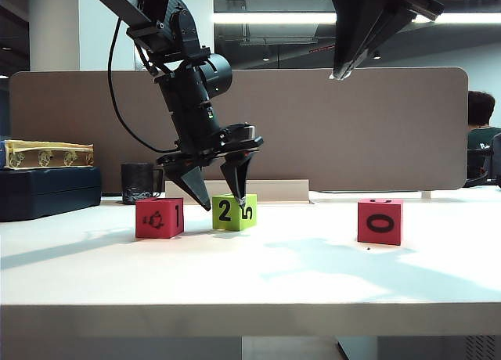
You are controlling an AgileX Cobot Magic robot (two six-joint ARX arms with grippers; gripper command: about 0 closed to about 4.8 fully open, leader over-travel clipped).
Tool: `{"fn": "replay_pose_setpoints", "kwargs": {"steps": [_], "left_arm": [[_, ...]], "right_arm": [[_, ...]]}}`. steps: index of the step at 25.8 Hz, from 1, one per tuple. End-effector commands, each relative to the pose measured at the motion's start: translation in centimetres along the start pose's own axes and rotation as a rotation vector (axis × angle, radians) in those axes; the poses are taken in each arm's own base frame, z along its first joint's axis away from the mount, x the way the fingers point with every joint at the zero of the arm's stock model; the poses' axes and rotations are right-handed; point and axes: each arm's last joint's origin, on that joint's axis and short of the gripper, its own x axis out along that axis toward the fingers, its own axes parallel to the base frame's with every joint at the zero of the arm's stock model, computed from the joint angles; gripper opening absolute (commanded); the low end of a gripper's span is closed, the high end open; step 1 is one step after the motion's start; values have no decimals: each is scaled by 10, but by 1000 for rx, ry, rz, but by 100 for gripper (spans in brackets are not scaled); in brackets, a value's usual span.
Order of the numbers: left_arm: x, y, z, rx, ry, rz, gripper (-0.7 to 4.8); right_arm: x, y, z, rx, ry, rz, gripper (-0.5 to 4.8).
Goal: Select the appropriate blocks from the scattered letter blocks on the table and arrange them in a row to spell out "THU".
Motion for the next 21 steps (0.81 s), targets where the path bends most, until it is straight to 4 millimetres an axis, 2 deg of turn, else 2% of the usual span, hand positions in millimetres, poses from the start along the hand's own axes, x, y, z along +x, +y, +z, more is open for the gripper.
{"fn": "replay_pose_setpoints", "kwargs": {"steps": [1,8,13,15,18,21], "left_arm": [[-4,-2,3,11,-29,-2,371],[-3,-2,9,42,-88,2,374],[4,-1,10,41,-97,9,370],[5,0,10,41,-98,9,352],[6,0,10,42,-101,9,293],[6,0,11,43,-106,10,290]], "right_arm": [[-3,1,0,0,-3,4,-5],[-3,1,0,0,-1,4,-5],[-3,1,0,0,-2,4,-5],[-3,1,0,0,-4,4,-5],[-3,1,0,0,-4,4,-5],[-3,1,0,0,-5,4,-5]]}}
